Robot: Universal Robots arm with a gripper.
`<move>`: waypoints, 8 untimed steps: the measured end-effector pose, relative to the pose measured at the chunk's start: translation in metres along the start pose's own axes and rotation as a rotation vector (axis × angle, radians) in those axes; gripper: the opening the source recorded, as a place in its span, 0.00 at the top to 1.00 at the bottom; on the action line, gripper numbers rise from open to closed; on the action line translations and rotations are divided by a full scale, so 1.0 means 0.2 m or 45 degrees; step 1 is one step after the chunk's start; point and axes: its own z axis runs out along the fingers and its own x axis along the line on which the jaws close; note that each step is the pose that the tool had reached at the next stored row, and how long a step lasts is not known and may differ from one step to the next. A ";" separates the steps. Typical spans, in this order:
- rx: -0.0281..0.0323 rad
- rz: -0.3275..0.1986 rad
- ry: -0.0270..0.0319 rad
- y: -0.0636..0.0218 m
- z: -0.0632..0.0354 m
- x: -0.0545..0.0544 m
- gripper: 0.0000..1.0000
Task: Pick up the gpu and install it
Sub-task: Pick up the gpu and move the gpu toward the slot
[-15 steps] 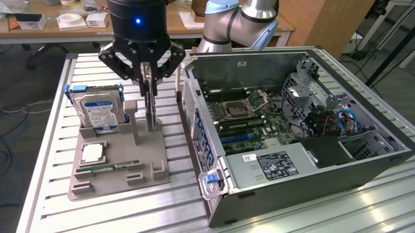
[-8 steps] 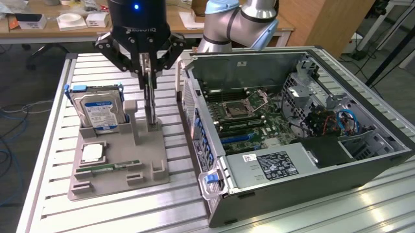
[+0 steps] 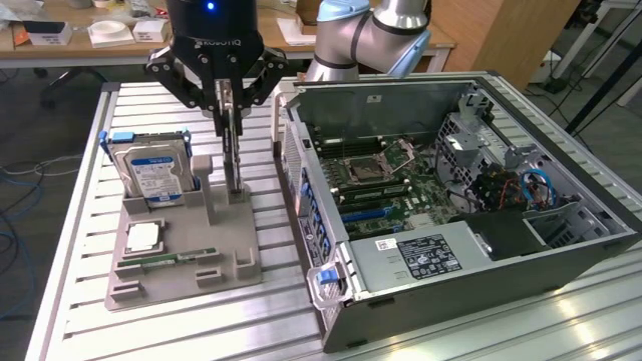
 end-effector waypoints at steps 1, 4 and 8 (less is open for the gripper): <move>0.0000 0.000 0.0000 0.000 0.000 0.00 0.74; 0.0000 0.000 0.0000 0.000 0.000 0.00 0.74; 0.0002 0.000 0.0002 0.000 -0.001 -0.01 0.74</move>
